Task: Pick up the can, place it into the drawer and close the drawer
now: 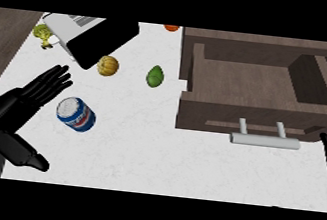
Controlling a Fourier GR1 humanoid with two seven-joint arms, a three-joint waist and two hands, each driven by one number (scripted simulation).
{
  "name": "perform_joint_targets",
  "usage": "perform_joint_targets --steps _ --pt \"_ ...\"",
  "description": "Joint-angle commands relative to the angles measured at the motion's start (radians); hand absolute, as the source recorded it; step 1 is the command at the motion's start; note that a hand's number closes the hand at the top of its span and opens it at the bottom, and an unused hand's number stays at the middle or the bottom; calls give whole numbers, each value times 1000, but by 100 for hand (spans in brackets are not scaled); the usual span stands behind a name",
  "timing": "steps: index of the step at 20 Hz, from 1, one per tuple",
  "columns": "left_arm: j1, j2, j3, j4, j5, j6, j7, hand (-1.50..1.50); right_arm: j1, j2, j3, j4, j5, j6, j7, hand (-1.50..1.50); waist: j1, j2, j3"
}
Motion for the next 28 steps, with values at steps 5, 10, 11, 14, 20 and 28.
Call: perform_joint_targets --steps 5,10,11,14,20,28 --pt "-26 -10 16 185 -146 3 -191 -150 -57 -12 -33 100 -2 31 -26 -150 1 1 0" --pt "-69 23 39 331 -193 -15 -302 -150 -99 -17 -49 42 -35 24 46 -150 1 1 0" --pt "-64 30 28 368 -238 -14 -348 -150 -38 3 -57 45 -32 36 -20 -150 -1 1 0" --pt "-79 35 41 406 -236 -6 -361 -150 -72 1 -48 44 8 17 18 -150 1 0 0" --pt "-205 76 37 671 -330 -3 -527 -150 -78 -7 -85 90 -23 45 -22 -150 -5 2 -1" --pt "-204 95 12 844 -399 11 -685 -150 -72 -41 -133 9 -82 77 60 -150 -9 3 -1"
